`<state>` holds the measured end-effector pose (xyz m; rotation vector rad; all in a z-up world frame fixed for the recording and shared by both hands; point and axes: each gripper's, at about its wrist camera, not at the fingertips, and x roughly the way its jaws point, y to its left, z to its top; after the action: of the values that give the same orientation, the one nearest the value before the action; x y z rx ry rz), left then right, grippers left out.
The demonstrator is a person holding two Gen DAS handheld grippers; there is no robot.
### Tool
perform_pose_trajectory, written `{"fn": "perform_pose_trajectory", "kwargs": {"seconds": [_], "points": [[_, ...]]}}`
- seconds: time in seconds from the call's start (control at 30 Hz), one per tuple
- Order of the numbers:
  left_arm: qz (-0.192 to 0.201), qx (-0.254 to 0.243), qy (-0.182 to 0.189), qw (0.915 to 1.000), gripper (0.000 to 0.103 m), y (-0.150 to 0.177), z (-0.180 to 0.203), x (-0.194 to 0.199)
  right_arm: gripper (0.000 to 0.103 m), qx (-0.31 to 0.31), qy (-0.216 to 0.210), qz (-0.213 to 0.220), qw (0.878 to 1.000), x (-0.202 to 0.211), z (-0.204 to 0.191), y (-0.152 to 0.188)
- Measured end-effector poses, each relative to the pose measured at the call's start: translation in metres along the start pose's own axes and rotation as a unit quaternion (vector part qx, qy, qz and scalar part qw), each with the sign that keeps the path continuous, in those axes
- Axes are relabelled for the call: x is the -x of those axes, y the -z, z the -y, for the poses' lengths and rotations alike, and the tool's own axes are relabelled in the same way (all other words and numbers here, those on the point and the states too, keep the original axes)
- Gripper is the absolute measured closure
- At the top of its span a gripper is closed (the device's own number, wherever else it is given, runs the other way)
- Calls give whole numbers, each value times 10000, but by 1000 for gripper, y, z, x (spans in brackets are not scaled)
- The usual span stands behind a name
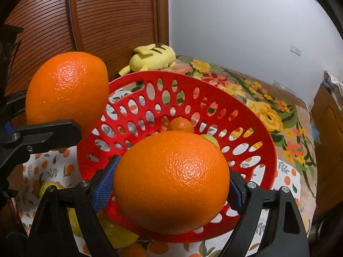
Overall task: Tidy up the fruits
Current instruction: 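Open the right tool to drop its orange into the basket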
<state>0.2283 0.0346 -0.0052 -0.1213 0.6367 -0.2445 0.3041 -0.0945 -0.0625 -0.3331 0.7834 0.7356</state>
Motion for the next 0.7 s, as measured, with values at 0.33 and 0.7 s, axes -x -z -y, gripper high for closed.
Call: {"fn": "perform_pose_trajectory", "kwargs": {"seconds": [0.33, 0.7], "points": [[-51, 84, -4, 10000, 23, 1, -10, -9, 13, 131, 308, -230, 9992, -16, -5, -1], [-79, 10, -34, 10000, 23, 5, -10, -9, 14, -56, 336, 253, 9991, 21, 3, -5]]}}
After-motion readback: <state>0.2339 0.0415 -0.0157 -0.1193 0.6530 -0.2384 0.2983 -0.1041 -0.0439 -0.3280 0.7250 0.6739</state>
